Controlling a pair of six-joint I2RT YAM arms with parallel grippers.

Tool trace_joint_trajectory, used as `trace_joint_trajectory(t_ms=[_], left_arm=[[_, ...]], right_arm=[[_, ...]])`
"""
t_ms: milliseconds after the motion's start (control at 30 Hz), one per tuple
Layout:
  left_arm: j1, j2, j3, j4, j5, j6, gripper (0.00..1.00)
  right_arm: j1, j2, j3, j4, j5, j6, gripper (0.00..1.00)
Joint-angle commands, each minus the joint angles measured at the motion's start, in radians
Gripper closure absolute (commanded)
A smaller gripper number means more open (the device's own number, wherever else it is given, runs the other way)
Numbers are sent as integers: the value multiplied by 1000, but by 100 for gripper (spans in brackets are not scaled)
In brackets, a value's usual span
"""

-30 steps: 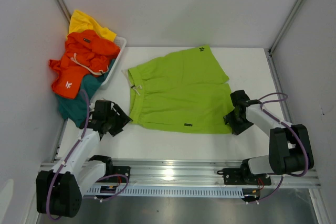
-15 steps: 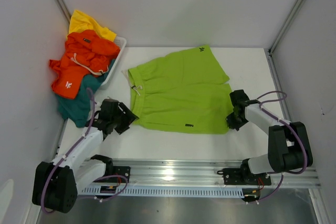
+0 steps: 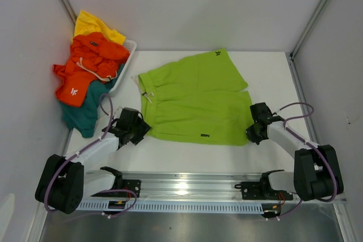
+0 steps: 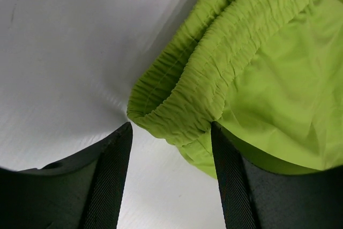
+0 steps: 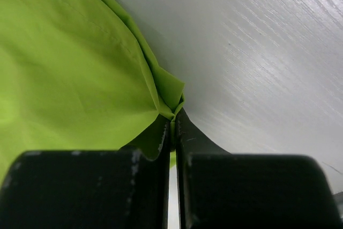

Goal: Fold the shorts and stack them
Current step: Fold the shorts

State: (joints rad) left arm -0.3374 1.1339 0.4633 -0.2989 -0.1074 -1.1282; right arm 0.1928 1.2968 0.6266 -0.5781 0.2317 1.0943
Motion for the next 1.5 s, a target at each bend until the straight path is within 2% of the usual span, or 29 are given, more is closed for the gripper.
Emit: trace_joint_trajectory(t_ms=[0, 167, 267, 367, 400, 567, 767, 933, 1067, 1167, 1200, 1333, 1467], left_arm=[[-8, -14, -34, 78, -78, -80, 37], [-8, 13, -35, 103, -77, -85, 40], [-8, 49, -14, 101, -90, -84, 49], [-8, 66, -17, 138, -98, -82, 82], [-8, 67, -20, 142, -100, -82, 100], [-9, 63, -8, 92, -118, -81, 100], [-12, -110, -25, -86, -77, -35, 100], [-63, -288, -63, -219, -49, -59, 100], [-101, -390, -31, -305, -51, -85, 100], [-101, -390, 21, -408, -69, -85, 100], [-100, -375, 91, -436, -77, -85, 100], [-101, -356, 218, -539, -32, -84, 100], [-107, -433, 225, -575, -11, -104, 100]], right_arm=[[7, -62, -44, 44, 52, -4, 100], [8, -85, -67, 57, 52, -4, 100], [14, -93, -67, 54, 52, -1, 100], [20, -108, -73, 52, 61, 1, 100], [22, -114, -74, 49, 66, -1, 100], [25, -169, -51, -31, 80, -8, 100], [36, -309, -1, -258, 116, 10, 100], [43, -572, 13, -443, 158, 53, 100], [43, -732, 39, -476, 152, 39, 100], [45, -716, 132, -508, 172, 12, 100], [43, -700, 162, -512, 187, 3, 100], [45, -642, 348, -555, 233, -28, 100], [45, -643, 426, -568, 233, -50, 100]])
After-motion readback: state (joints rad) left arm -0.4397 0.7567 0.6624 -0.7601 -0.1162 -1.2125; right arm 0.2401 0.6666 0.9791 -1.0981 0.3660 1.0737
